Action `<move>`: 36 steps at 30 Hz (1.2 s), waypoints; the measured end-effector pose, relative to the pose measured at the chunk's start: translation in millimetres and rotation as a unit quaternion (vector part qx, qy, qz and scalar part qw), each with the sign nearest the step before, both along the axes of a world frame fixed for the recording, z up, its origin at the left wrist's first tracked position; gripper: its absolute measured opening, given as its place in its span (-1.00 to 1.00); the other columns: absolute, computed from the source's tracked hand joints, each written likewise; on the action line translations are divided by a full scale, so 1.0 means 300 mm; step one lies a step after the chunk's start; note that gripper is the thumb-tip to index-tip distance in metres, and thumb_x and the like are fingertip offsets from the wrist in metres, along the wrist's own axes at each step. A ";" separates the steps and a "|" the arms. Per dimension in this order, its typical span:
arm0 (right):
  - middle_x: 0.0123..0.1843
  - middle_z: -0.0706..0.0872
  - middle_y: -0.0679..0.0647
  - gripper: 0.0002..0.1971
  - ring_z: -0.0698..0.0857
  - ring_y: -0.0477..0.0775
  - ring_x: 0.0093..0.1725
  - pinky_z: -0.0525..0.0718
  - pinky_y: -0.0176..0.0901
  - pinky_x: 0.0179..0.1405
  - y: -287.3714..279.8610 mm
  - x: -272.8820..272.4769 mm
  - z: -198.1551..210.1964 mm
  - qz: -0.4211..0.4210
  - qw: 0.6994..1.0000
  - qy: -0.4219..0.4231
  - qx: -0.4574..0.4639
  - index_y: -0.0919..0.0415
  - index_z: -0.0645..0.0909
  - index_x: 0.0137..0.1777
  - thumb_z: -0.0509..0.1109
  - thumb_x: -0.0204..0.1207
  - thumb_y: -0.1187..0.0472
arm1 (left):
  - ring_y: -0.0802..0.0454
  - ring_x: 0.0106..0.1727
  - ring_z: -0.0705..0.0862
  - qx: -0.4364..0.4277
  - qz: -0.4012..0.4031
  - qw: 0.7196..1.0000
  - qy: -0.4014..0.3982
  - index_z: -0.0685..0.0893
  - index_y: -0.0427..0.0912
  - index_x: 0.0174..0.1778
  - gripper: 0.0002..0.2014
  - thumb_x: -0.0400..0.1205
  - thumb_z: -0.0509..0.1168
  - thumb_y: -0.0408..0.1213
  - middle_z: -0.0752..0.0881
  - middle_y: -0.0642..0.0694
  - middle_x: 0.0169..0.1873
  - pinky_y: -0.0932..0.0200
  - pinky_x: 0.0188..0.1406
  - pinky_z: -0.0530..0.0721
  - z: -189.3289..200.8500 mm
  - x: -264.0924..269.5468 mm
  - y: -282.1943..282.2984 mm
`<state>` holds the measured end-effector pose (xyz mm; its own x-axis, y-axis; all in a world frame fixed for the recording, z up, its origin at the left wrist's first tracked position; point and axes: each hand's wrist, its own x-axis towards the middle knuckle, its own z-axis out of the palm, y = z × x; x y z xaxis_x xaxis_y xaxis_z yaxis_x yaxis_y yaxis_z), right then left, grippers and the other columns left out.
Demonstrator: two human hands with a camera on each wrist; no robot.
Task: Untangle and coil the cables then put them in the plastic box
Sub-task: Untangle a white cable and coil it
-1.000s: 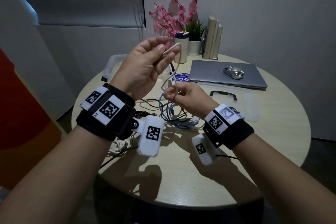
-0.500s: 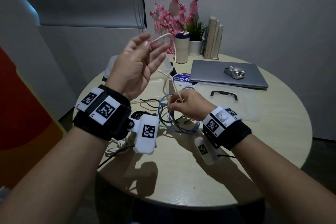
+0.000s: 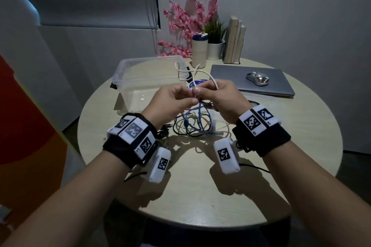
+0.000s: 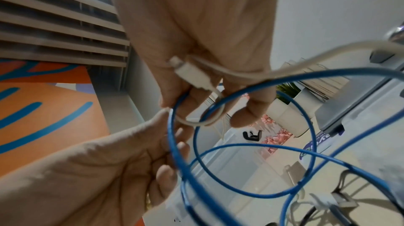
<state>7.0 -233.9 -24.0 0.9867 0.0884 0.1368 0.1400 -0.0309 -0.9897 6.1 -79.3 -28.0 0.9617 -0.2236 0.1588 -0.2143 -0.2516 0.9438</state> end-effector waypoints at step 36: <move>0.01 0.73 -0.05 -0.76 0.77 -0.03 -0.03 0.61 -0.13 -0.03 -0.089 0.031 -0.037 -0.057 0.967 -0.006 -0.248 0.06 0.67 0.08 0.36 0.56 -0.06 | 0.13 -0.45 0.66 -0.113 0.066 0.991 0.023 0.55 -0.19 -0.21 -0.83 0.71 0.20 -0.38 0.57 -0.12 -0.33 0.29 -0.46 0.69 0.059 0.045 0.080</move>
